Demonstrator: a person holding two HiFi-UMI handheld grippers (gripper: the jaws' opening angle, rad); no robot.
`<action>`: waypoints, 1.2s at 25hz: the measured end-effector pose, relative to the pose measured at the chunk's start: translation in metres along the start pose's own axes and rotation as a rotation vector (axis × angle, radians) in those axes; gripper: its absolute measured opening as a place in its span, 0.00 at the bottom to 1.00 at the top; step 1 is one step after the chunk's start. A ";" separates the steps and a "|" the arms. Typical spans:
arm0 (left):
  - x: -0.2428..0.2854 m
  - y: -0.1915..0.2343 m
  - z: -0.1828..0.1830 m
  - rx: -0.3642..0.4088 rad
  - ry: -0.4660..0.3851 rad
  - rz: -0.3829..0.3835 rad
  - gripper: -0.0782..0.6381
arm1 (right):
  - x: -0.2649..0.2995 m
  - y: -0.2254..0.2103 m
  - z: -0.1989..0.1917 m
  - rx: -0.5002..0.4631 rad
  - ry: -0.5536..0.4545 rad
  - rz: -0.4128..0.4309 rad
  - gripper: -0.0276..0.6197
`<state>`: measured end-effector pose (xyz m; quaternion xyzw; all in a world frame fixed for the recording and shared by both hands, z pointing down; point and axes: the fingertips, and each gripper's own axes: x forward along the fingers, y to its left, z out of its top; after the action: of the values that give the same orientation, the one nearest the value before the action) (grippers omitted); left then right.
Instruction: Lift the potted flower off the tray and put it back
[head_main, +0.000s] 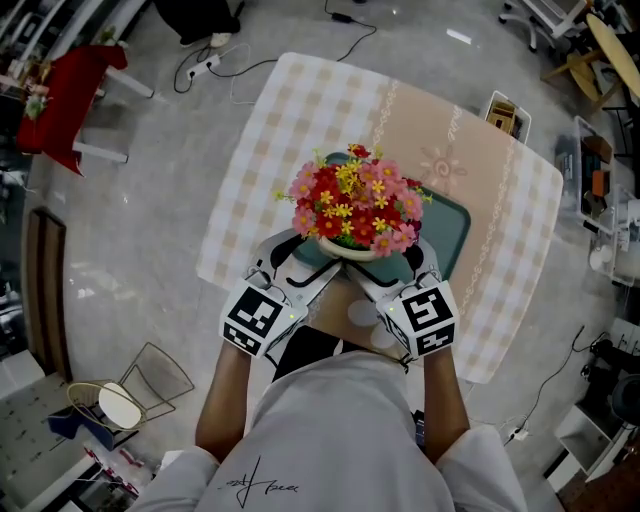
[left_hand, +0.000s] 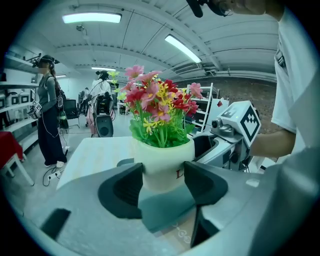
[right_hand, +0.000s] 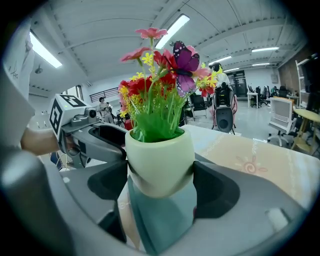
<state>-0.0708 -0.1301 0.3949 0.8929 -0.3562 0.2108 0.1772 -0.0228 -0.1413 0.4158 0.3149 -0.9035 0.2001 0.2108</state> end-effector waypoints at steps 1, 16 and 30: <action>0.001 0.002 -0.001 -0.004 0.001 0.004 0.47 | 0.002 -0.001 0.000 -0.001 0.001 0.003 0.68; 0.025 0.020 -0.011 -0.021 0.020 0.041 0.47 | 0.025 -0.022 -0.009 -0.015 0.014 0.039 0.68; 0.046 0.033 -0.017 -0.019 0.045 0.056 0.47 | 0.042 -0.042 -0.016 -0.022 0.006 0.056 0.68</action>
<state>-0.0680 -0.1705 0.4384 0.8759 -0.3790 0.2323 0.1878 -0.0214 -0.1839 0.4600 0.2864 -0.9135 0.1969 0.2115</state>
